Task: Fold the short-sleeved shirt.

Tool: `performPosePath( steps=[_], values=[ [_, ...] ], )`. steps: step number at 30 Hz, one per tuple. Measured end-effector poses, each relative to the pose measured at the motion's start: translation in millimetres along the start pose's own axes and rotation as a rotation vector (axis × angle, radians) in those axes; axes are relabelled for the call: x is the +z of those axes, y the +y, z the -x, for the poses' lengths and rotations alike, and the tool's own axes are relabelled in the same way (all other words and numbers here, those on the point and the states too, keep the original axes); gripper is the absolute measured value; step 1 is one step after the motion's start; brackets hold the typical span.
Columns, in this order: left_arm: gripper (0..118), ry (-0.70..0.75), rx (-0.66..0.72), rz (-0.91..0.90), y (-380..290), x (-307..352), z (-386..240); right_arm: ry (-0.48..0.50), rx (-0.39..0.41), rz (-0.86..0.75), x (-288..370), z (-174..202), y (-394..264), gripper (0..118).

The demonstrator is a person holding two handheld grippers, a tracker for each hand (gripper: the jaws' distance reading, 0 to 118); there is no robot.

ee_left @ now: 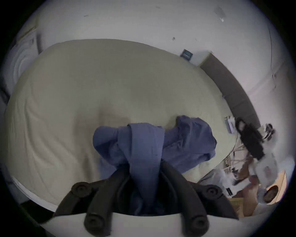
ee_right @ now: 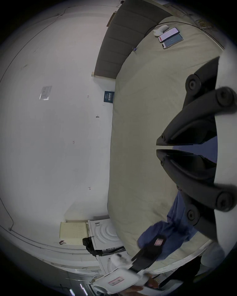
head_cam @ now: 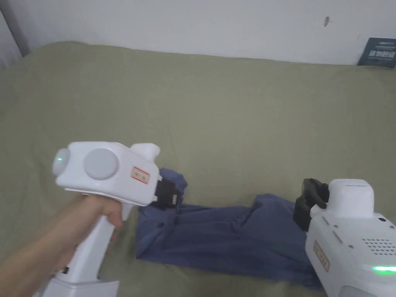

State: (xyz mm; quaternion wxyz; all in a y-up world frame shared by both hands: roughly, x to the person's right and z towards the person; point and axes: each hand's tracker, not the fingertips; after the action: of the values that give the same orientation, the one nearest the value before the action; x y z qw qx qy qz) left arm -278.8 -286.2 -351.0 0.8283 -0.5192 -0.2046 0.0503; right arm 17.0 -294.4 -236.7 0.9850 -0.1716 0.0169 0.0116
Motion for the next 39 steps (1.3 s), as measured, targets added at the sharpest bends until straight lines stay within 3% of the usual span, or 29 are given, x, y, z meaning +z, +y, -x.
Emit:
performPosePath(
  steps=[3, 4, 5, 6, 7, 9, 12, 14, 15, 16, 17, 21, 24, 27, 29, 33, 36, 39],
  values=[
    [14, 0.044, 0.001, 0.023, 0, -52, -24, 0.000, 0.000, 0.009, 2, -5, -3, 11],
    [27, 0.033, -0.009, 0.033, -2, -69, -29, 0.000, -0.001, 0.010, 3, -7, -4, 11],
    [58, 0.015, -0.020, 0.051, -5, -85, -32, -0.002, 0.000, 0.014, 3, -8, -4, 11],
    [108, 0.018, -0.016, 0.067, -9, -100, -34, -0.006, 0.002, 0.016, 2, -9, -5, 11],
    [118, 0.018, -0.015, 0.072, -13, -104, -39, -0.011, 0.005, 0.019, 2, -10, -6, 11],
    [108, -0.019, 0.011, 0.060, -14, -99, -39, -0.012, 0.000, 0.026, 1, -13, -5, 11],
    [105, -0.111, 0.104, -0.009, -15, -66, -24, -0.013, -0.006, 0.033, -2, -14, -6, 11],
    [92, -0.177, 0.171, -0.069, -17, -37, -6, -0.010, -0.016, 0.037, -3, -13, -7, 11],
    [67, -0.191, 0.208, -0.099, -19, -27, 13, -0.008, -0.026, 0.039, -4, -13, -7, 11],
    [25, -0.192, 0.230, -0.124, -20, -18, 24, -0.004, -0.034, 0.041, -5, -13, -7, 11],
    [0, -0.189, 0.255, -0.133, -22, -15, 33, -0.003, -0.042, 0.041, -5, -12, -7, 11],
    [0, -0.201, 0.305, -0.078, -28, -26, 51, 0.003, -0.048, 0.045, -6, -10, -7, 11],
    [0, -0.254, 0.336, -0.005, -28, -71, 49, 0.006, -0.046, 0.052, -6, -9, -8, 11],
    [0, -0.375, 0.323, 0.046, -33, -112, 10, 0.005, -0.042, 0.063, -8, -9, -10, 11],
    [0, -0.509, 0.385, 0.104, -37, -140, -11, 0.006, -0.039, 0.072, -11, -10, -12, 11],
    [0, -0.417, 0.319, 0.093, -51, -173, -31, 0.004, -0.041, 0.088, -15, -13, -16, 11],
    [0, -0.434, 0.336, 0.081, -48, -153, -24, 0.002, -0.039, 0.095, -15, -14, -18, 11],
    [0, -0.372, 0.247, 0.029, -37, -111, -15, -0.001, -0.030, 0.091, -16, -15, -16, 11]
  ],
)
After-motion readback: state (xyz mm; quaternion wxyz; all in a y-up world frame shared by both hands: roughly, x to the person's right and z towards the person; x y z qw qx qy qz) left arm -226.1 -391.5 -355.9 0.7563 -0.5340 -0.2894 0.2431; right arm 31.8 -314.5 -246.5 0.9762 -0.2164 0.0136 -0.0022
